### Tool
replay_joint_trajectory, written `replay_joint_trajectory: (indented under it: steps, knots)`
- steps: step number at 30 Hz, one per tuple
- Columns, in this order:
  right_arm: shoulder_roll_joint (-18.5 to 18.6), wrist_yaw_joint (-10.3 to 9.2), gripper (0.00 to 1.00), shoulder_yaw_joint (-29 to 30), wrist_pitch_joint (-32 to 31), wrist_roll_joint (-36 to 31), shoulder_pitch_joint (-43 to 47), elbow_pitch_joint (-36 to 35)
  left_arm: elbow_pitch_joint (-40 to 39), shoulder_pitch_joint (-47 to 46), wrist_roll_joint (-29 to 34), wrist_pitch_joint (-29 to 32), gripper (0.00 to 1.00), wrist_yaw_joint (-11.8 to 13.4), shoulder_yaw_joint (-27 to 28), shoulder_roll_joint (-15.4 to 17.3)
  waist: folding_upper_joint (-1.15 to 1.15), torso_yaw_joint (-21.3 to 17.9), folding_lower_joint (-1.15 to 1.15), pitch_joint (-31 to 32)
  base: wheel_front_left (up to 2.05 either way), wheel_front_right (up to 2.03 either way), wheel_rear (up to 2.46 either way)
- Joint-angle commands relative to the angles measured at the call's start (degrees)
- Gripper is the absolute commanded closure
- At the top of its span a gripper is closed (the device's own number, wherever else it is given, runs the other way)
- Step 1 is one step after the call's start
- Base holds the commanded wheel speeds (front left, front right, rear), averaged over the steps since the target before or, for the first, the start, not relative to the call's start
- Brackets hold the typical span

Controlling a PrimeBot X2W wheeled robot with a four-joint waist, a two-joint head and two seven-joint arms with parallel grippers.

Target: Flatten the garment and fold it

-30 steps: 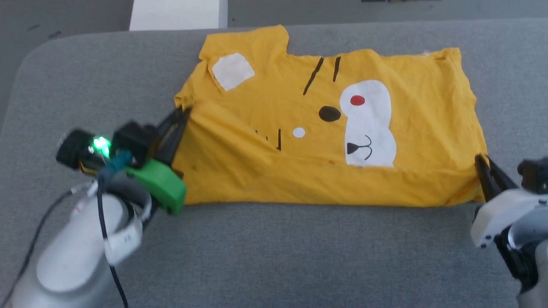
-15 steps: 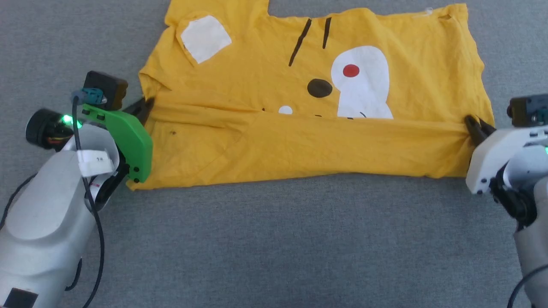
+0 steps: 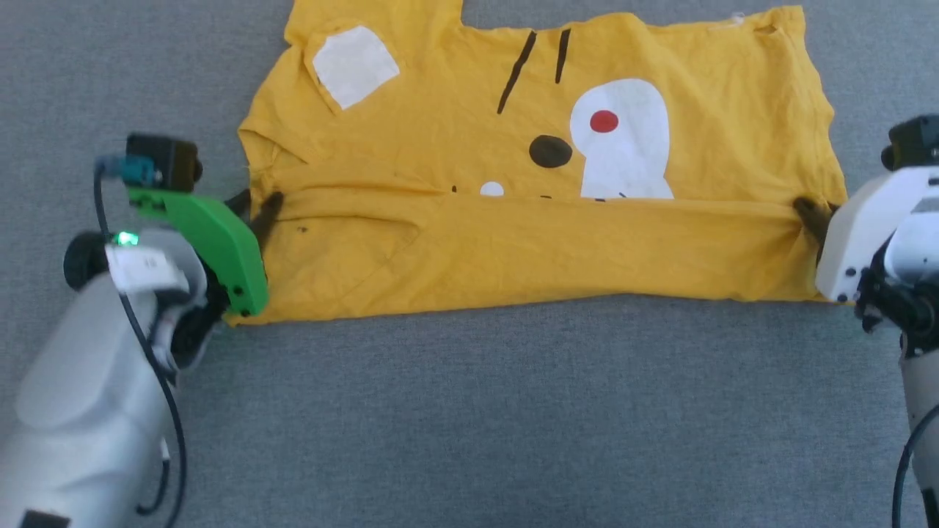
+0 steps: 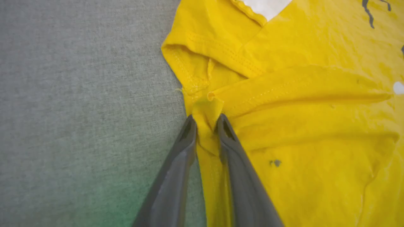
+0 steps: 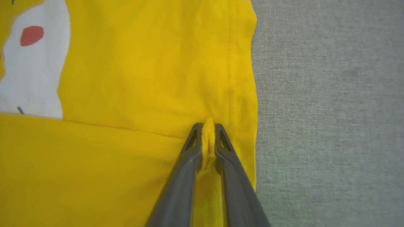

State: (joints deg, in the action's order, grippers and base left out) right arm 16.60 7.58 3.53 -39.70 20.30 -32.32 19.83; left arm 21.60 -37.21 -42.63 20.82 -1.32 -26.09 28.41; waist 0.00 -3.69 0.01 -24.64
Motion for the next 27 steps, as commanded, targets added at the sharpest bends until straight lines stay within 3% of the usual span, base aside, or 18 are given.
replay_joint_trajectory:
  steps: [1, 6, 12, 18, 22, 27]
  knots:
    - [-0.78, -0.09, 0.00, 0.45, 1.10, -0.11, 2.73, -0.66, 0.18, 3.27, 1.69, -3.51, 0.00, 1.25, 0.04, -0.77, 0.00, 0.40, -0.01, 1.58, 0.00, 0.00, 0.00]
    - [-2.54, -0.09, 0.00, 3.49, 12.00, -1.51, 8.53, -6.27, -3.52, 8.01, 6.70, -21.99, 0.00, 5.98, 2.56, -2.94, 0.00, 0.79, -0.01, 5.08, 0.00, 0.00, 0.00]
    - [-6.12, -0.09, 0.00, 4.72, 28.96, -2.93, 17.04, -11.77, -7.72, 16.78, 8.25, -30.75, 0.00, 12.36, 3.59, -6.19, 0.00, 0.73, -0.01, 8.98, 0.00, 0.00, 0.00]
    - [-10.11, -0.09, 0.00, 5.13, 41.77, -5.15, 24.18, -15.56, -8.64, 22.88, 7.49, -27.92, 0.00, 17.84, 4.19, -6.50, 0.00, -0.40, -0.01, 10.68, 0.00, 0.00, 0.00]
    - [-11.84, -0.09, 0.00, 4.53, 45.27, -6.40, 27.03, -17.50, -7.89, 24.44, 4.76, -21.14, 0.00, 20.82, 4.80, -6.77, 0.00, -1.58, -0.01, 11.38, 0.00, 0.00, 0.00]
    - [-12.81, -0.09, 0.00, 3.35, 45.58, -6.61, 28.33, -18.87, -7.08, 24.08, 1.58, -13.04, 0.00, 22.62, 5.07, -6.68, 0.00, -3.11, -0.01, 11.54, 0.00, 0.00, 0.00]
